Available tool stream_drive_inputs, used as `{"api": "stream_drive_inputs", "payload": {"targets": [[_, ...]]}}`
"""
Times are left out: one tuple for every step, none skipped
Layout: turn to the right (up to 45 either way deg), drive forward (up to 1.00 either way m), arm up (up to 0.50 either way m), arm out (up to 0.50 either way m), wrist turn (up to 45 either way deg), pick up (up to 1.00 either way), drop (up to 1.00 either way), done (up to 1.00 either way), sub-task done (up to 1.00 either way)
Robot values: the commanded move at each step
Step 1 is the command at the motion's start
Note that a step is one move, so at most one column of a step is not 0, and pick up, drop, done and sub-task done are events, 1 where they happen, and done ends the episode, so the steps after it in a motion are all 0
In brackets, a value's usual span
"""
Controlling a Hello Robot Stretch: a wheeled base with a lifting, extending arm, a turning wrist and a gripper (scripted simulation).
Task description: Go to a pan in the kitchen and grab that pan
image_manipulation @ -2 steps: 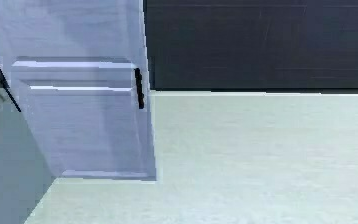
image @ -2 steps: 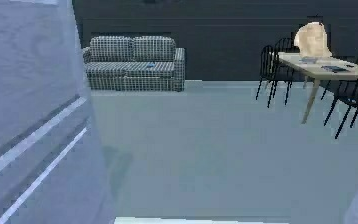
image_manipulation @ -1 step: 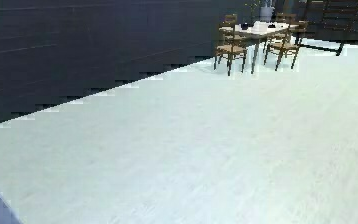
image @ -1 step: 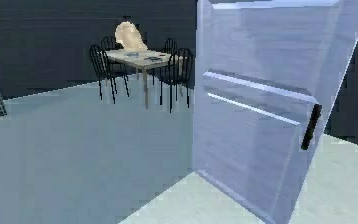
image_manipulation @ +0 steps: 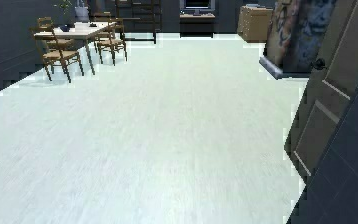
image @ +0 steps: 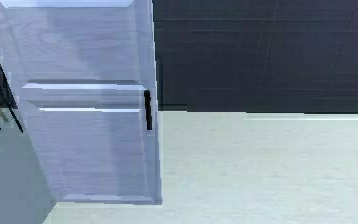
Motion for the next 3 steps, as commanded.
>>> {"api": "stream_drive_inputs", "payload": {"targets": [[0.0,0.10,0.00,0.00,0.0,0.00,0.00,0.00,0.00],[-45.0,0.00,0.00,0.00,0.0,0.00,0.00,0.00,0.00],[-39.0,0.00,0.00,0.00,0.0,0.00,0.00,0.00,0.00]]}}
